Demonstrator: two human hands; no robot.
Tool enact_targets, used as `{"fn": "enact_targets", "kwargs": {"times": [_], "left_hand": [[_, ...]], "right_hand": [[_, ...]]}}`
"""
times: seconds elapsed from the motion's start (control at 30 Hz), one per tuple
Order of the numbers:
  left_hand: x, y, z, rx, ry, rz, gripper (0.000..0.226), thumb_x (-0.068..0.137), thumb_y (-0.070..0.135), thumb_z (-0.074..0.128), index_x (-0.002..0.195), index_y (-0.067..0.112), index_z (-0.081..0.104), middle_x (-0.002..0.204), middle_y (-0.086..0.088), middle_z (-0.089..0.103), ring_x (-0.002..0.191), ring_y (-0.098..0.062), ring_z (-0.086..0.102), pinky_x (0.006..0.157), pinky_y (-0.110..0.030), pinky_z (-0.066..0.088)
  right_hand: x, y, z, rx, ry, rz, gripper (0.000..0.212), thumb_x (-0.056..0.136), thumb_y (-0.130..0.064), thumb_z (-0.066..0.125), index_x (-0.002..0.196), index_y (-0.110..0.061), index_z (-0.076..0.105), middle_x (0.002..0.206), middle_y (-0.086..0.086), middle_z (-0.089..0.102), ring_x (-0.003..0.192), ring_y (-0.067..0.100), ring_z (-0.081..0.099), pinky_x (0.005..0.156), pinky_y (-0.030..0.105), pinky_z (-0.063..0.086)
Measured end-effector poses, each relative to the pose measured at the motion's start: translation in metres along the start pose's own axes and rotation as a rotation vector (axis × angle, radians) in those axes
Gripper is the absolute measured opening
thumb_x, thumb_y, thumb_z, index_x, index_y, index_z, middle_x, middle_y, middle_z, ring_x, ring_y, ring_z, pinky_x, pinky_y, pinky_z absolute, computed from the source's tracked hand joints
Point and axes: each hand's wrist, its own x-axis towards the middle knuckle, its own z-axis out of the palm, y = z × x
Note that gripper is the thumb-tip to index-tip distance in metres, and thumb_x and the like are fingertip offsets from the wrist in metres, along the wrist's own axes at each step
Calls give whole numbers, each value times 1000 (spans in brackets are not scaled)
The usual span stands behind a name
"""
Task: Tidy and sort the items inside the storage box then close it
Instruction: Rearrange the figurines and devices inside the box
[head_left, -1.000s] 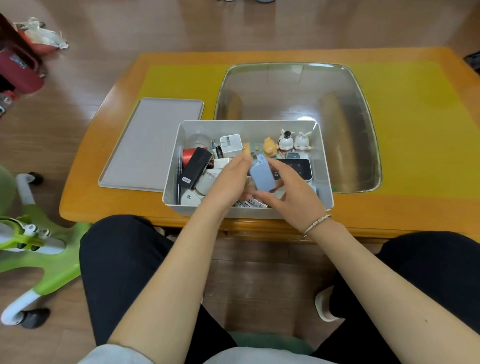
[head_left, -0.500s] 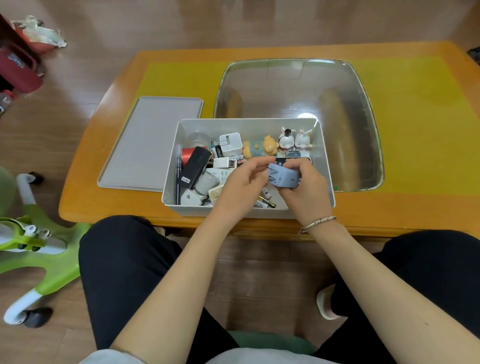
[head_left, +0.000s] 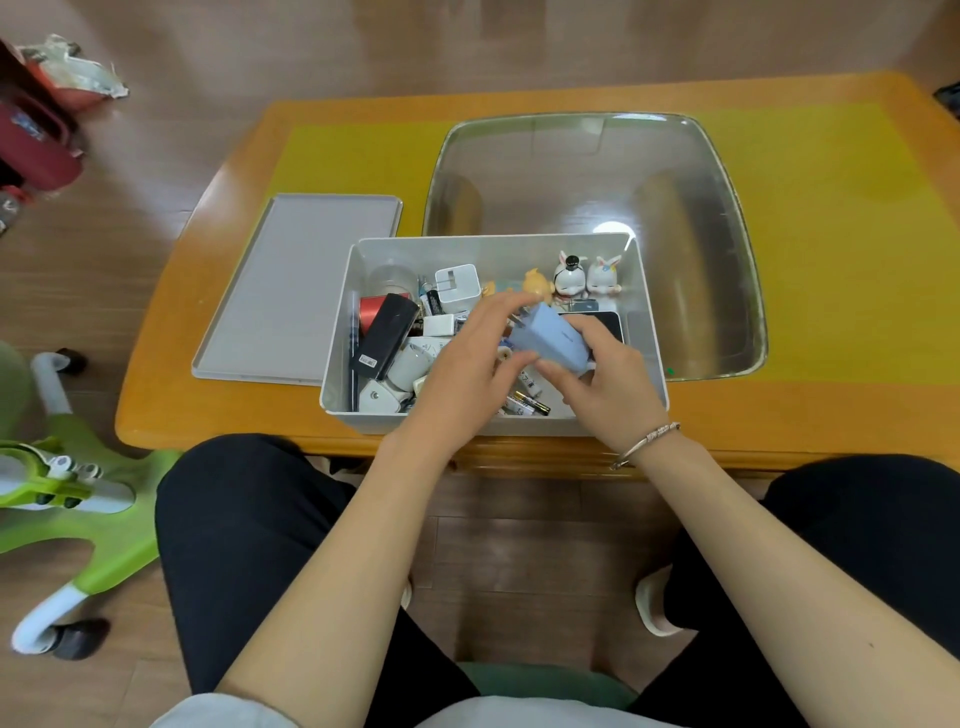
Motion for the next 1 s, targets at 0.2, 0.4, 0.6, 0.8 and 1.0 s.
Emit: {"fn": "enact_targets", "kwargs": {"times": [0.2,0.4,0.6,0.8,1.0], "left_hand": [[0,-5,-6,103,-6,12,49,87,25,68,133,21,50,136,7,48,123,-11,46,94,-34,48],[0,-1,3,250,92,-3,53,85,26,71,133,17,54,133,0,57,123,-19,50,102,-43,42],[-1,0,16,295,209,3,46,82,22,74,126,13,61,116,-3,65,107,-20,52,90,-34,45],[-3,-3,24,259,176,-107,56,88,25,68,140,22,48,100,-6,64,93,-18,54,77,-26,42],[2,-8,13,143,0,-43,49,86,24,70,132,22,52,121,1,54,111,-11,46,93,-21,39]], "right_hand": [[-2,1,-3,84,-39,41,38,93,-30,55,127,-16,47,97,-11,51,76,13,57,62,26,55],[-1,1,-3,113,-42,78,38,93,-29,54,127,-14,48,100,-1,54,75,10,57,62,22,54],[0,2,-4,126,-15,70,35,93,-27,54,125,-15,49,94,-8,52,72,11,57,63,28,56],[2,2,-4,109,-12,82,36,92,-29,57,124,-14,51,96,-2,56,73,11,58,63,28,56],[1,1,-3,108,23,98,24,92,-36,54,110,-21,56,80,-13,56,65,4,58,51,10,44]]}}
